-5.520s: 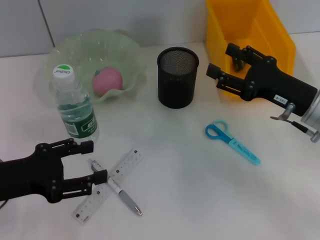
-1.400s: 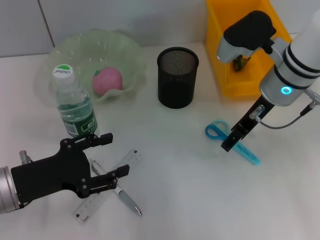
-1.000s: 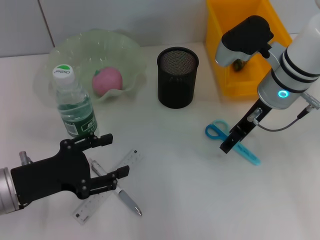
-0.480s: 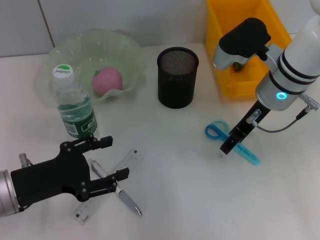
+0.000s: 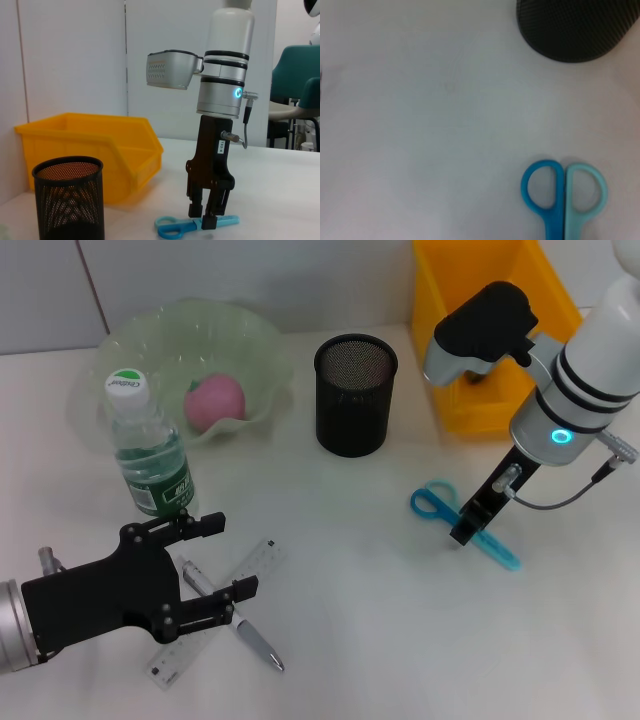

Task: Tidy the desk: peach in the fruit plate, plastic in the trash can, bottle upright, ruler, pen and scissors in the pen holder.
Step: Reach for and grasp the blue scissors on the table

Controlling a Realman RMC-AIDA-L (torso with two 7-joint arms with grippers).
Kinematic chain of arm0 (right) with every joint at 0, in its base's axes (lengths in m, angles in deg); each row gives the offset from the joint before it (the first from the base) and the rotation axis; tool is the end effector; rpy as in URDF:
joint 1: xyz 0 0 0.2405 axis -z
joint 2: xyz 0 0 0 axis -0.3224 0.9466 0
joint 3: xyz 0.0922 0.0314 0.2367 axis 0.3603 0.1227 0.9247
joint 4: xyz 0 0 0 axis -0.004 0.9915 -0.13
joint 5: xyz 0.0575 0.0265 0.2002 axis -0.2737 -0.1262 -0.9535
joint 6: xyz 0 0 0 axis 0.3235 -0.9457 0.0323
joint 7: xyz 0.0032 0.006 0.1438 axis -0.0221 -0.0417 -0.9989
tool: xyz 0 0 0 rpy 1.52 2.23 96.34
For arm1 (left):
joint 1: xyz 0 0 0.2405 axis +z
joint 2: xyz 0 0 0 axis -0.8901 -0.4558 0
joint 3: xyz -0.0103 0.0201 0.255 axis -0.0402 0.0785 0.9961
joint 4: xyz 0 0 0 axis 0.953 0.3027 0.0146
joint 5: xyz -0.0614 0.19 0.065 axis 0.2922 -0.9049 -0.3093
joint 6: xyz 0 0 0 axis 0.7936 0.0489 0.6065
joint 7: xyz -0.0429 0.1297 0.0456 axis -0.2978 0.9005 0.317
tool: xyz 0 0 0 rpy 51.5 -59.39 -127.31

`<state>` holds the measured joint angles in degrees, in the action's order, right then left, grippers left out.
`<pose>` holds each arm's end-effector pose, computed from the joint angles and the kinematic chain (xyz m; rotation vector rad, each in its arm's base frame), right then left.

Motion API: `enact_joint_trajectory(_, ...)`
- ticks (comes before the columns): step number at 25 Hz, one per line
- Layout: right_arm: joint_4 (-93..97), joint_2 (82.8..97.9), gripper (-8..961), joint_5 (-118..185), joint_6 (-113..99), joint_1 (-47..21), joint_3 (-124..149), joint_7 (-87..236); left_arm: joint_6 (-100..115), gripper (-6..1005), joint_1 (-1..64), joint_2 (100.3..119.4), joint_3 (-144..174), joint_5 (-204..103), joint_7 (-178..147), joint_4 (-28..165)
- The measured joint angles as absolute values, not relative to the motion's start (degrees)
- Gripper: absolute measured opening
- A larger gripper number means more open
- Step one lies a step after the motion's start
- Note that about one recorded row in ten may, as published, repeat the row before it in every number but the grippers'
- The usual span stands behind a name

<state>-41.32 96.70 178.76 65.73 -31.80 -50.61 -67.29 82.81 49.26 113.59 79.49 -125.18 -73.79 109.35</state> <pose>0.2084 0.3944 -0.0274 -2.5105 1.0512 -0.7304 -0.2721 0.2703 -0.0294 -2.6988 -0.2492 -0.7750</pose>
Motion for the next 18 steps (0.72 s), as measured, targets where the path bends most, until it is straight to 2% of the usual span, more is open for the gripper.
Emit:
enact_joint_trajectory(2,-41.2,96.72,470,178.8,65.7,-31.8,-50.9,-67.3,82.8,783,49.3,113.59,79.5,-125.2,-73.8,109.4)
enact_joint_trajectory(8,-41.2,96.78,368,178.8,65.6,-31.8,-50.9,-67.3,82.9,783,49.3,113.59,79.5,-125.2,-73.8,109.4)
enact_joint_trajectory(18,-40.9,96.80,368,178.8,65.0,-31.8,-50.9,-67.3,83.1,783,49.3,113.60,79.5,-125.1,-73.8,109.4)
